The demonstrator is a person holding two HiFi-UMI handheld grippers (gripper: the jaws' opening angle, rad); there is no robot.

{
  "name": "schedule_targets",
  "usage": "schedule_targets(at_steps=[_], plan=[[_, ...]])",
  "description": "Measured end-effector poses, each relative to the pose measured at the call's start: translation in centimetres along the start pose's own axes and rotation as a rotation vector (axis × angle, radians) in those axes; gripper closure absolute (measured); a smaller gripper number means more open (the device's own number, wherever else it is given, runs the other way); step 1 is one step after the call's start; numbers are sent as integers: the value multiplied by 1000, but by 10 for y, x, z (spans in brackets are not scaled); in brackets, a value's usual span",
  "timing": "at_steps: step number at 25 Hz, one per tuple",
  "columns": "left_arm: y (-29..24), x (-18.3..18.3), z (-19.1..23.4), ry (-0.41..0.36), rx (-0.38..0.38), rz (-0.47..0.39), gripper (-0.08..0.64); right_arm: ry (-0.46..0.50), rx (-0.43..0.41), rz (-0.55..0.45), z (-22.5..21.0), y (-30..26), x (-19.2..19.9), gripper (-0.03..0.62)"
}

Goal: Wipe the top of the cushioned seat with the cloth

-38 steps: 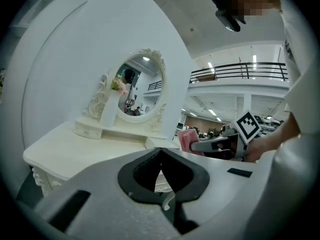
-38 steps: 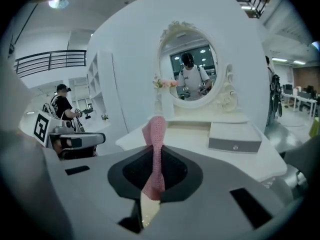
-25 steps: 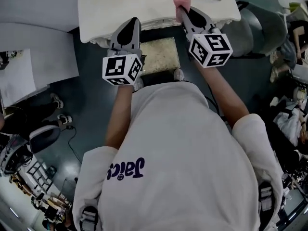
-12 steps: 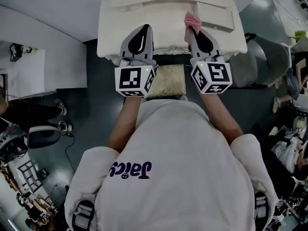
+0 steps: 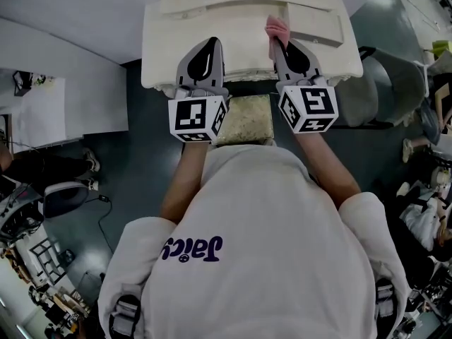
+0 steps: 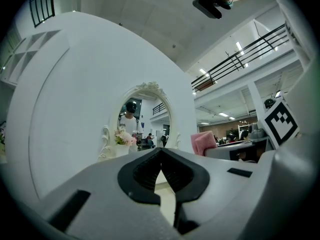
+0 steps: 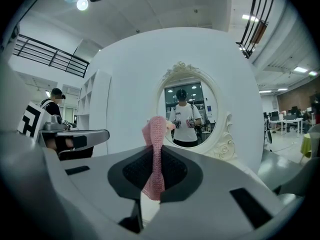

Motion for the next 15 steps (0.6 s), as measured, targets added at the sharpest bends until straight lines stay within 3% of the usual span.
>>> schedule_targets(at_steps=[7,15], plan=[[-4,18,30,47,27,11,548,48,-36,47,18,-25,19,567],[-18,30,-10,36,42,11,548,93,30,23,-62,-13,13,567]])
Point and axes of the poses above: the fingertips, and each gripper's own axes: y backward along the fingers, z to its left, x out of its underside, the point moved 4 cm from there along y, backward along the fingers, and after that the axes turned 15 degrees about x, right-handed, at the moved point
